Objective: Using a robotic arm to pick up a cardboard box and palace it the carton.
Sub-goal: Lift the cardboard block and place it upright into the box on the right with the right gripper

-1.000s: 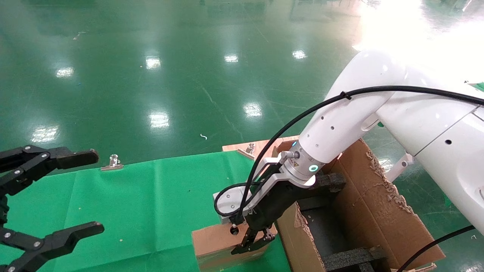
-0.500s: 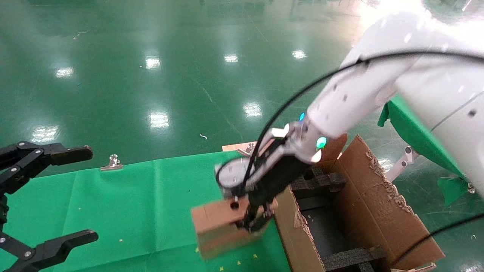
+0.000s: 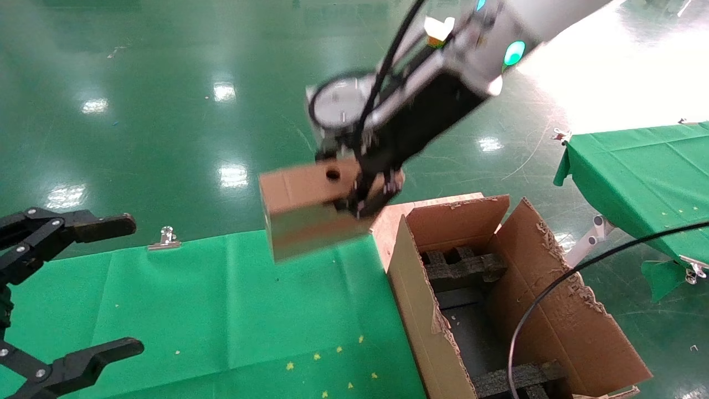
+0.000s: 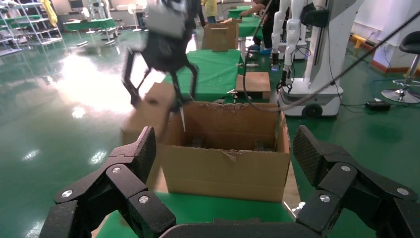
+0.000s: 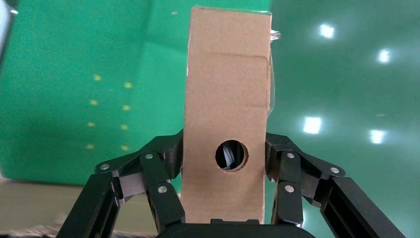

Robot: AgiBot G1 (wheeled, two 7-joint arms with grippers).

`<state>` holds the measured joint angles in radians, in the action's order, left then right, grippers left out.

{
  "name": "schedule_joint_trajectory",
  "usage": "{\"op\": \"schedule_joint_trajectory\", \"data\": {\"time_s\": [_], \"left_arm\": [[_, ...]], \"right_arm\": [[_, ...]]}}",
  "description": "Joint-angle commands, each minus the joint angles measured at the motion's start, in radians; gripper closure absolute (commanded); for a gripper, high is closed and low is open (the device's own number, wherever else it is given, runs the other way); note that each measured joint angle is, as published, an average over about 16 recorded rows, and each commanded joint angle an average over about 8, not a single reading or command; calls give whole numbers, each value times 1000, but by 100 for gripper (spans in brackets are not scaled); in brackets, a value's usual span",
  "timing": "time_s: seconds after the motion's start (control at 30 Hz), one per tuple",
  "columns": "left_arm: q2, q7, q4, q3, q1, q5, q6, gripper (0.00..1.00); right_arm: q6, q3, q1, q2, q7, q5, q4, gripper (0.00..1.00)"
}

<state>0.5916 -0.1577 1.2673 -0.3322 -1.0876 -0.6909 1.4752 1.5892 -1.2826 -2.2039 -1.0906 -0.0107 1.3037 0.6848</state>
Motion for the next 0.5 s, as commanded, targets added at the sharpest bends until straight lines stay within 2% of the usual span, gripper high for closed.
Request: {"op": "schedule_joint_trajectory", "data": {"time_s": [0.03,0.3,0.5], "left_arm": [[0,0,0,0,0,0,0,0],[0,0,0,0,0,0,0,0],[0,0,0,0,0,0,0,0]], "right_arm": [[0,-14,-45,-8,-20,-15,-25,100],[0,-75,-98,-40,-96,-66,-124,100],[3,-132,-109,-27,-124,-99,-160,100]]}}
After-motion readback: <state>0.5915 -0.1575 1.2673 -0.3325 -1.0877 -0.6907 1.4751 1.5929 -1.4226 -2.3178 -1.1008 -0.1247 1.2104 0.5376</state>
